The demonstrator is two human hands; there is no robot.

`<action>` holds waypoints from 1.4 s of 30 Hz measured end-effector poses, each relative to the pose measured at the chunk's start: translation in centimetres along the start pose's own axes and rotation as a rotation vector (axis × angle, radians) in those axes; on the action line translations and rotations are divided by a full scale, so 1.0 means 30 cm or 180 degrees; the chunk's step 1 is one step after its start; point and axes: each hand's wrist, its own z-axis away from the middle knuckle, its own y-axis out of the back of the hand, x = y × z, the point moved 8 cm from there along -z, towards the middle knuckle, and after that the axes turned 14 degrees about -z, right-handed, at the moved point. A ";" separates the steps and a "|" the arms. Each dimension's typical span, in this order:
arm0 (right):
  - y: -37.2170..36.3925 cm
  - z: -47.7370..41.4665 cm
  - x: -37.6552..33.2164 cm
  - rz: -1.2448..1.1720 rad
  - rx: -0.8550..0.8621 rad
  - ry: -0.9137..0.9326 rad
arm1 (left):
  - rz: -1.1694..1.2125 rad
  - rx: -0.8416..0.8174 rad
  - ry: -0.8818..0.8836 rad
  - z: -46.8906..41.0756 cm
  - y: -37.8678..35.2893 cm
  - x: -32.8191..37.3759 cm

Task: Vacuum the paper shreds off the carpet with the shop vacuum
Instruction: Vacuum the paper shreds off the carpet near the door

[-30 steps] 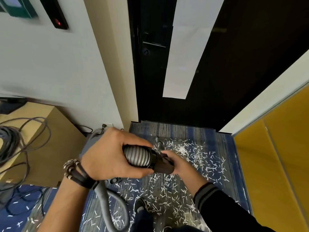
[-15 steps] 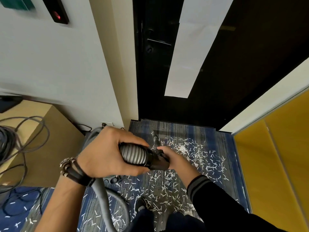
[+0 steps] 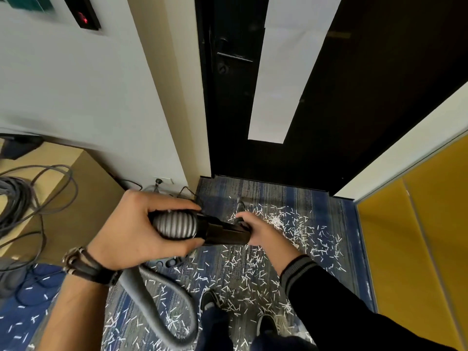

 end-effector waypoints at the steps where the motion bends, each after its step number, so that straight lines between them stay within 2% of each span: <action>1: 0.006 -0.011 0.010 0.0005 -0.0033 -0.0014 | -0.0004 0.0005 -0.0007 0.015 -0.010 0.016; 5: 0.035 -0.019 0.039 0.0157 -0.0055 -0.0031 | -0.0138 -0.0065 -0.0078 0.024 -0.082 0.093; 9: 0.087 -0.003 0.067 0.0287 -0.0057 0.0011 | 0.0050 -0.0151 -0.0031 0.040 -0.138 0.110; 17: 0.269 0.023 0.115 0.0058 -0.0004 -0.0078 | 0.0177 -0.0268 -0.0005 0.067 -0.187 0.190; 23: 0.262 0.040 0.140 0.0245 -0.0170 -0.0141 | -0.0153 0.0002 -0.0179 0.082 -0.173 0.314; 27: 0.274 0.043 0.174 0.0153 -0.0323 -0.0125 | 0.0003 -0.0088 -0.0155 0.087 -0.199 0.338; 34: 0.483 0.068 0.159 0.0110 -0.0138 -0.0030 | 0.0338 -0.0201 -0.0225 0.070 -0.338 0.420; 40: 0.473 0.096 0.054 0.0078 -0.0184 0.0134 | 0.0031 0.0250 -0.0134 0.072 -0.286 0.419; 42: 0.492 0.085 0.032 0.0013 -0.0171 0.0213 | -0.0050 0.0224 -0.0127 0.072 -0.298 0.424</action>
